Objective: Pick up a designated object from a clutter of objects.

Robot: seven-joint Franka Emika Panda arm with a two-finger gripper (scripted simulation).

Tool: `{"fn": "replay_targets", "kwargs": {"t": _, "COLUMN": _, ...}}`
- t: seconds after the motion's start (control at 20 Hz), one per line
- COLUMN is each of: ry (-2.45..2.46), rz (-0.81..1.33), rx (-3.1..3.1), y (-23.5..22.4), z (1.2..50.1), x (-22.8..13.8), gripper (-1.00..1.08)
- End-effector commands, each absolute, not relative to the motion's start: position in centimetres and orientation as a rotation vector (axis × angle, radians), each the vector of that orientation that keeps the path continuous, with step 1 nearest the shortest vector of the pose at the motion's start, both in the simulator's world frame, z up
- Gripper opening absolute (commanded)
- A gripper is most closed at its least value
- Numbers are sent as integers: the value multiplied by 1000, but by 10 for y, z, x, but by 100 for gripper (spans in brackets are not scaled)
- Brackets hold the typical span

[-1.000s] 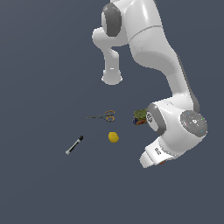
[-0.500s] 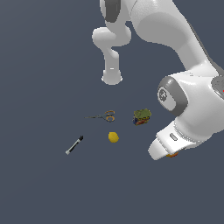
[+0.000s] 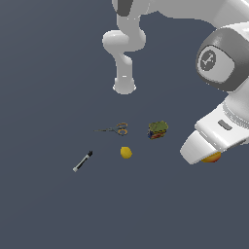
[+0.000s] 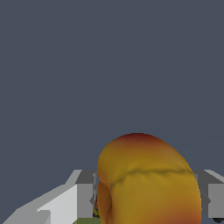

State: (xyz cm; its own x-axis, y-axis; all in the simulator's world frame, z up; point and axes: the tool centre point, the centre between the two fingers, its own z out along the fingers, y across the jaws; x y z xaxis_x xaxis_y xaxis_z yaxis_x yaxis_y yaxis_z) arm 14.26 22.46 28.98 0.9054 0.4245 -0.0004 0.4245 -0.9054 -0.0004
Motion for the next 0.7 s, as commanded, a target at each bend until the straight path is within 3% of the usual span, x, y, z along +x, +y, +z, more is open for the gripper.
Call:
{"fn": "replay_targets", "kwargs": {"t": 0.0, "ry": -683, "rz": 1, "rx": -3066, "y": 227, "z": 313, "x": 143, "gripper": -100}}
{"fn": "replay_targets", "kwargs": {"t": 0.65, "ry": -681, "rz": 0, "rx": -3067, "y": 231, "z": 368, "x": 147, "gripper": -100}}
